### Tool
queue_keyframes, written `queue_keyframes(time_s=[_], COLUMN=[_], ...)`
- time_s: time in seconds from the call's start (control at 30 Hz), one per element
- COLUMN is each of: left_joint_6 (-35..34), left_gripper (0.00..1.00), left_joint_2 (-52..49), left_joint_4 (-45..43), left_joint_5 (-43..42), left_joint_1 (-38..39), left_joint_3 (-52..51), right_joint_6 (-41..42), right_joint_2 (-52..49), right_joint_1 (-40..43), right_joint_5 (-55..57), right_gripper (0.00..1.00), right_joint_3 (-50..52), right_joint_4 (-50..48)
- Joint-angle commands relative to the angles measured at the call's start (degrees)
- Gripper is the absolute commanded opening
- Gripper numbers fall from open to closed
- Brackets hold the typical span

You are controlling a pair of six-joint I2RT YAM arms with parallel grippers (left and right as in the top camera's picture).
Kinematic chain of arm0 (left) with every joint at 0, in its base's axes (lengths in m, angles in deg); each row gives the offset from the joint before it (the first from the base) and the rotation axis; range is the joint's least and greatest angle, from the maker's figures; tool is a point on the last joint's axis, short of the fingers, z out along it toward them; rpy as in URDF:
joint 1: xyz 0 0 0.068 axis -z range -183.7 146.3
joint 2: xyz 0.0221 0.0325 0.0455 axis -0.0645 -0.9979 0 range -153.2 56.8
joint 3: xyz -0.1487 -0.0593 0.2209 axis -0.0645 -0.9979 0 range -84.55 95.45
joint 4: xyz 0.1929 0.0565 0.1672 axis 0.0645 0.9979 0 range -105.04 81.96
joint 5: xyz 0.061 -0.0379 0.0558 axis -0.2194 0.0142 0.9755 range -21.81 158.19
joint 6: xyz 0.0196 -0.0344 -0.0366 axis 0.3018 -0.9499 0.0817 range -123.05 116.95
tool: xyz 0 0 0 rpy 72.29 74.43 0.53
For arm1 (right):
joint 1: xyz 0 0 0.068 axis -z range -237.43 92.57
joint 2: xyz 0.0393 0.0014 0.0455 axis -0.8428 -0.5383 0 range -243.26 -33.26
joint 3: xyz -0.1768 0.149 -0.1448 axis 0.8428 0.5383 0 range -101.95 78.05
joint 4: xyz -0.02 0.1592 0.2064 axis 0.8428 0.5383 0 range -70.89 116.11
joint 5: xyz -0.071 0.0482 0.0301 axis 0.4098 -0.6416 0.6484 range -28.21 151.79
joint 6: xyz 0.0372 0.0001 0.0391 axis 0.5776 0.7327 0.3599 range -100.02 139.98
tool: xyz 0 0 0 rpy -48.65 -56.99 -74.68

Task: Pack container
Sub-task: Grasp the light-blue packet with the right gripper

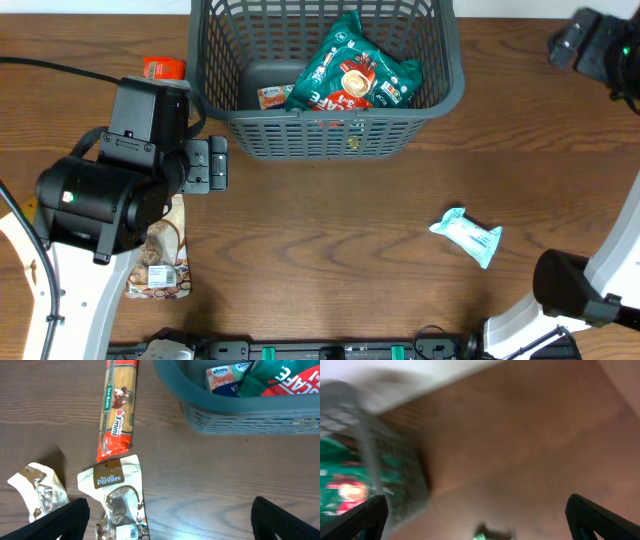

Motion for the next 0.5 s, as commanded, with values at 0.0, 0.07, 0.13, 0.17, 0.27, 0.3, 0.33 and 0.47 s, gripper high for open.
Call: queue_keyframes(time_s=[0.0, 0.07, 0.13, 0.17, 0.27, 0.3, 0.33, 0.47], left_joint_6=[-0.9, -0.9, -0.9, -0.9, -0.9, -0.9, -0.9, -0.9], left_gripper=[0.93, 0.93, 0.93, 0.93, 0.93, 0.93, 0.93, 0.93], left_joint_2=[-0.1, -0.1, -0.1, -0.1, -0.1, -0.1, -0.1, -0.1], left_joint_4=[0.0, 0.0, 0.0, 0.0, 0.1, 0.1, 0.1, 0.0], left_joint_5=[0.9, 0.9, 0.9, 1.0, 1.1, 1.1, 1.1, 1.1], left_joint_1=[0.1, 0.1, 0.1, 0.1, 0.1, 0.1, 0.1, 0.1], left_joint_3=[-0.3, -0.3, -0.3, -0.3, -0.3, -0.3, -0.3, -0.3], right_joint_6=[2.7, 2.2, 1.7, 1.4, 1.4, 1.4, 1.5, 1.6], right_joint_2=[-0.7, -0.4, 0.6, 1.3, 5.3, 7.5, 8.7, 17.3], right_joint_1=[1.4, 1.3, 0.7, 0.4, -0.8, -1.2, -1.3, -1.4], right_joint_5=[0.8, 0.8, 0.8, 0.8, -0.1, -1.4, -2.1, -5.9], right_gripper=[0.99, 0.99, 0.99, 0.99, 0.99, 0.99, 0.99, 0.99], right_joint_3=[3.9, 7.0, 12.5, 15.4, 27.6, 33.4, 36.3, 58.0], right_joint_4=[2.6, 3.8, 3.1, 2.0, -4.2, -7.4, -9.0, -22.3])
